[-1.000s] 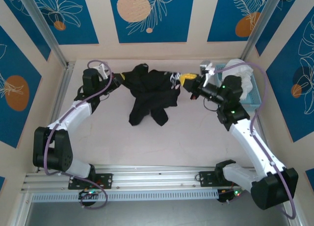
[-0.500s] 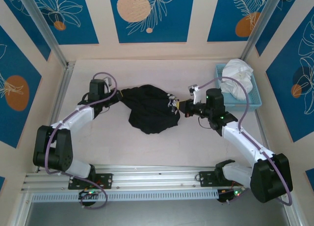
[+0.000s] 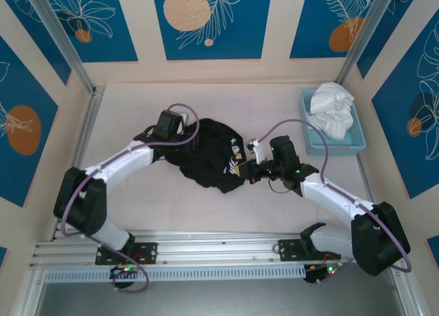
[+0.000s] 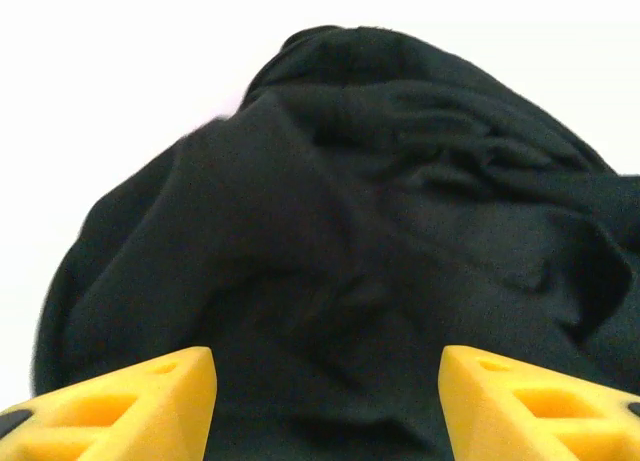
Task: Fold the inside-out t-shirt
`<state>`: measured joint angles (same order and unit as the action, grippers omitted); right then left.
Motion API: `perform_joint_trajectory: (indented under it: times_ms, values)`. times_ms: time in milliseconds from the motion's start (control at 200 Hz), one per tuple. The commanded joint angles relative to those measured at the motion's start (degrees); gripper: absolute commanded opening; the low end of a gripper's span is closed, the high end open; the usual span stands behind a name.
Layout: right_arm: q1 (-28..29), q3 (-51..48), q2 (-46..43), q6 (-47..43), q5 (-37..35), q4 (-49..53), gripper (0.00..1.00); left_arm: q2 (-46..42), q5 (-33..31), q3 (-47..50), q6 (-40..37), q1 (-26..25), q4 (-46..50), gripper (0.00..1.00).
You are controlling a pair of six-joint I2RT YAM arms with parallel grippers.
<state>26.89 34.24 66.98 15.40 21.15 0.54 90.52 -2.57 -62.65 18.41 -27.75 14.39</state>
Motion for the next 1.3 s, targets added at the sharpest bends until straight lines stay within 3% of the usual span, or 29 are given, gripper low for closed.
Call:
perform_joint_trajectory:
  times_ms: [0,185,240,390,755,1045,1175,1295]
  values:
    - [0.18,0.57,0.01,-1.2,0.04,0.28,0.0,6.04,-0.66,-4.43,-0.84,0.65,2.04,0.61]
    - [0.37,0.38,-0.35,-0.66,-0.27,-0.08,0.0,15.2,2.6,-12.45,0.54,0.99,2.42,0.55]
    - [0.35,0.3,-0.57,-0.59,-0.47,-0.25,0.0,17.12,3.11,-14.35,0.78,1.12,3.03,0.44]
    - [0.66,0.87,-1.82,-0.94,-1.06,-0.36,0.0,16.23,5.88,-15.66,1.27,2.16,0.48,0.0]
    - [0.61,8.45,-9.11,-2.04,-5.4,-2.82,0.0,-2.68,17.4,-15.25,2.45,4.81,-9.89,0.0]
    - [0.48,22.83,-12.99,-1.38,-20.23,1.38,0.0,-13.69,26.51,-19.41,13.21,9.35,-26.2,0.0]
    - [-0.58,27.92,-13.82,-2.9,-25.52,5.81,0.0,-15.38,25.15,-21.79,10.66,9.82,-20.74,0.0]
    - [-2.3,32.4,-11.81,-3.6,-24.27,8.7,0.0,-15.7,25.72,-20.24,10.2,9.78,-19.57,0.0]
